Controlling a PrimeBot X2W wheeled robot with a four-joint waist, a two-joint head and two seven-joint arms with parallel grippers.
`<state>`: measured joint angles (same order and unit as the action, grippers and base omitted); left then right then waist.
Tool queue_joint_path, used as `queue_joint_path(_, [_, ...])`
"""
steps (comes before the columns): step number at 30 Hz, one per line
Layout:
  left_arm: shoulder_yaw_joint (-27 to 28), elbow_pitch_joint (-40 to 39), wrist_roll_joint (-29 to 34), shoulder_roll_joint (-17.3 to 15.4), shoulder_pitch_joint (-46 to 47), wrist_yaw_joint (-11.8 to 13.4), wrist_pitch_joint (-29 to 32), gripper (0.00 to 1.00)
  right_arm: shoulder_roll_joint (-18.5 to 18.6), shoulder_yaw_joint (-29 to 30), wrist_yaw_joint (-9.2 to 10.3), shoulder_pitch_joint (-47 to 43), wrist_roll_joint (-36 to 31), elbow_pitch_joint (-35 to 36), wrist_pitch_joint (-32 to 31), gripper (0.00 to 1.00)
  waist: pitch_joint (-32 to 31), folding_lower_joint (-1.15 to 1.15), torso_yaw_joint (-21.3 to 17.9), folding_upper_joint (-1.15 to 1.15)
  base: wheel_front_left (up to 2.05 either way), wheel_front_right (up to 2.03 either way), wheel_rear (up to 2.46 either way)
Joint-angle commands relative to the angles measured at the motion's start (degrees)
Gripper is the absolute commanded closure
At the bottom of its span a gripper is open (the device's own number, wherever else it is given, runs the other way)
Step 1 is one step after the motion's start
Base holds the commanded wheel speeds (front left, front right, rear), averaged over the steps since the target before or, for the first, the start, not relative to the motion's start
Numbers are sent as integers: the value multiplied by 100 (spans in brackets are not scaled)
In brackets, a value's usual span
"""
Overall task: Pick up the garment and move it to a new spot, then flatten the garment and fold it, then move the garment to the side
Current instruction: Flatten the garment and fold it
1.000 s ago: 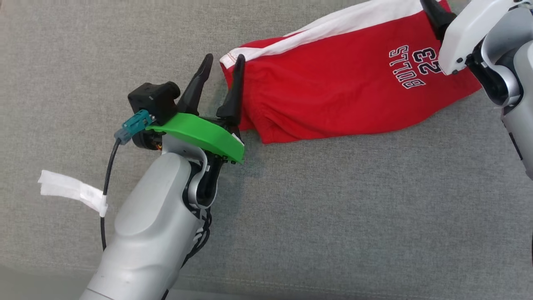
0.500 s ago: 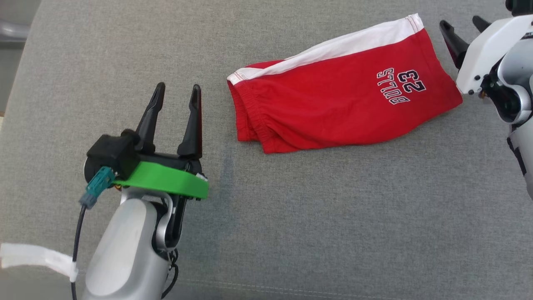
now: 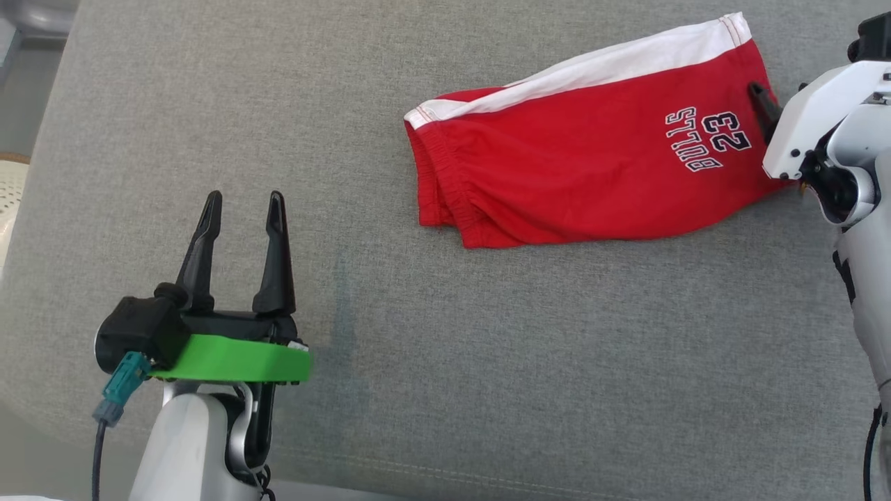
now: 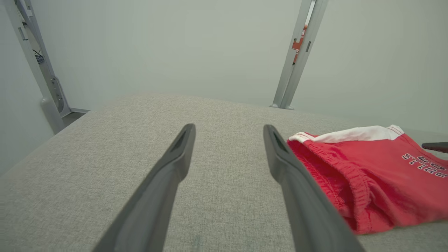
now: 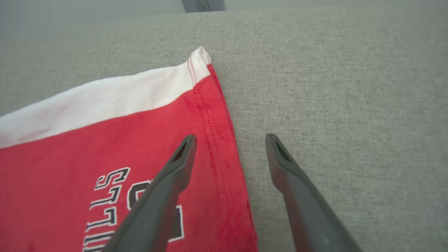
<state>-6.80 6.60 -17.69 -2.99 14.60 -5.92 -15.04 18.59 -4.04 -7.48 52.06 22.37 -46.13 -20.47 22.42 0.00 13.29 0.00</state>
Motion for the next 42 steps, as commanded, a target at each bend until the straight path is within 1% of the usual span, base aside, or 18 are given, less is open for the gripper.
queue_joint_path(1, [17,-29,-65,8,-102,-8,-14,0,-48,84,-2,56,-121,-90,-28,0,85,0,93,0,0,0,0])
queue_joint_path(7, [-25,-112,-198,9,-177,32,-14,0,-301,454,-1,130,-624,-565,-289,0,181,0,188,0,0,0,0])
queue_joint_path(9, [-46,-133,-226,9,-186,44,-15,0,-444,505,-4,116,-752,-697,-448,0,200,0,211,0,0,0,0])
queue_joint_path(10, [-48,-139,-217,9,-189,49,-14,0,-551,525,-11,103,-778,-762,-563,2,209,0,219,0,0,0,0])
queue_joint_path(11, [-49,-143,-208,9,-189,46,-15,0,-639,542,-23,89,-782,-798,-636,38,213,0,222,0,0,0,0])
queue_joint_path(12, [-40,-151,-210,8,-186,50,-14,0,-729,562,-25,76,-801,-826,-710,82,218,0,222,0,0,0,0])
queue_joint_path(13, [-39,-156,-215,8,-182,54,-14,0,-773,557,-26,62,-840,-830,-761,100,221,0,221,0,0,0,0])
queue_joint_path(15, [-31,-161,-208,8,-167,56,-15,0,-820,556,-29,22,-913,-817,-850,100,214,0,209,0,0,0,0])
queue_joint_path(20, [-9,-141,-167,8,-176,51,-15,0,-631,759,2,-34,-1178,-504,-616,100,135,0,125,0,0,0,0])
queue_joint_path(23, [5,-122,-132,7,-221,34,-14,0,-477,939,6,-124,-1366,-195,-435,100,36,0,31,0,0,0,0])
queue_joint_path(28, [71,-133,-94,4,-305,-7,-15,0,-431,1287,4,-425,-1579,411,-377,100,-159,0,-216,0,0,0,0])
queue_joint_path(33, [103,-131,-28,4,-366,-52,-14,0,-249,1585,4,-829,-1948,1180,-605,100,-304,0,-444,0,0,0,0])
queue_joint_path(36, [93,-117,-19,4,-369,-58,-14,0,-154,1712,3,-1035,-2186,1658,-791,100,-379,0,-517,0,0,0,0])
queue_joint_path(39, [74,-110,-41,4,-365,-77,-14,0,-146,1767,3,-1178,-2260,2169,-1090,100,-436,0,-553,0,0,0,0])
queue_joint_path(42, [73,-82,-22,3,-376,-92,-14,0,-317,1577,2,-1175,-2178,2641,-1428,100,-479,0,-594,0,0,0,0])
